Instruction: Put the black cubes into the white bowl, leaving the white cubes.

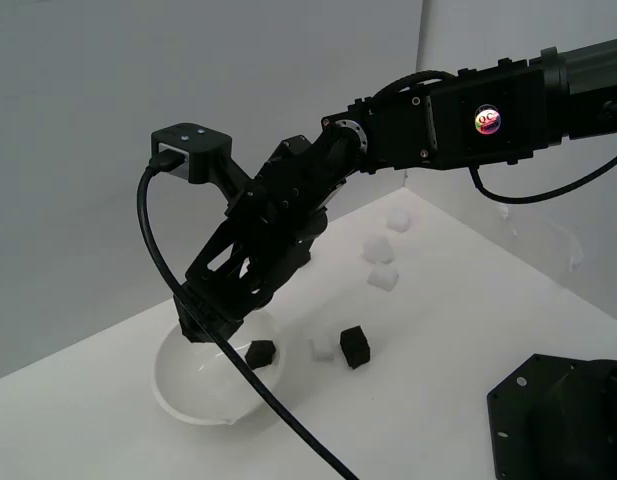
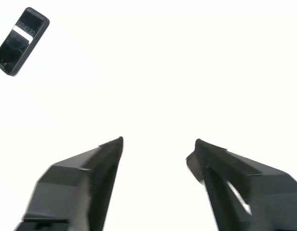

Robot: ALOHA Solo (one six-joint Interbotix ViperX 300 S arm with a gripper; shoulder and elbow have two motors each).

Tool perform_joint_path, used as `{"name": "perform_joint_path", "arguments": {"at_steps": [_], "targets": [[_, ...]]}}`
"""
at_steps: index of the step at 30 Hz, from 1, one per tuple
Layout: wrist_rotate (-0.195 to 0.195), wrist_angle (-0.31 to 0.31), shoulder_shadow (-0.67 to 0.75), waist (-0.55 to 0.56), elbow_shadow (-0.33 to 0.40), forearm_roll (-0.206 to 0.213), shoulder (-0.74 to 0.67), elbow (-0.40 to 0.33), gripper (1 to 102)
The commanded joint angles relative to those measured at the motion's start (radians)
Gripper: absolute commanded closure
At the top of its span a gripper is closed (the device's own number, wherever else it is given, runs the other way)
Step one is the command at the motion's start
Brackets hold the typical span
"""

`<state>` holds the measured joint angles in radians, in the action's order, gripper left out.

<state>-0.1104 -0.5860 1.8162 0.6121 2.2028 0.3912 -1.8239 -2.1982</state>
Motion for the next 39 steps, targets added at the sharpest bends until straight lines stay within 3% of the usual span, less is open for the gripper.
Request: {"name": "perform_joint_path", "arguments": {"at_steps": [1,6,13,16,29,39], "targets": [[-0.008,0.0,0.026,0.0,-0.026,0.012,-0.018,0.02,19],[-0.009,-0.038,0.066,-0.026,0.006,0.005,-0.058,-0.017,19],[-0.012,-0.123,0.156,-0.129,0.114,0.002,-0.15,-0.121,19],[-0.012,-0.143,0.186,-0.163,0.149,-0.025,-0.176,-0.156,19],[-0.018,-0.153,0.126,-0.252,0.267,-0.106,-0.121,-0.272,19],[-0.049,-0.121,0.08,-0.27,0.276,-0.112,-0.075,-0.279,18]]}}
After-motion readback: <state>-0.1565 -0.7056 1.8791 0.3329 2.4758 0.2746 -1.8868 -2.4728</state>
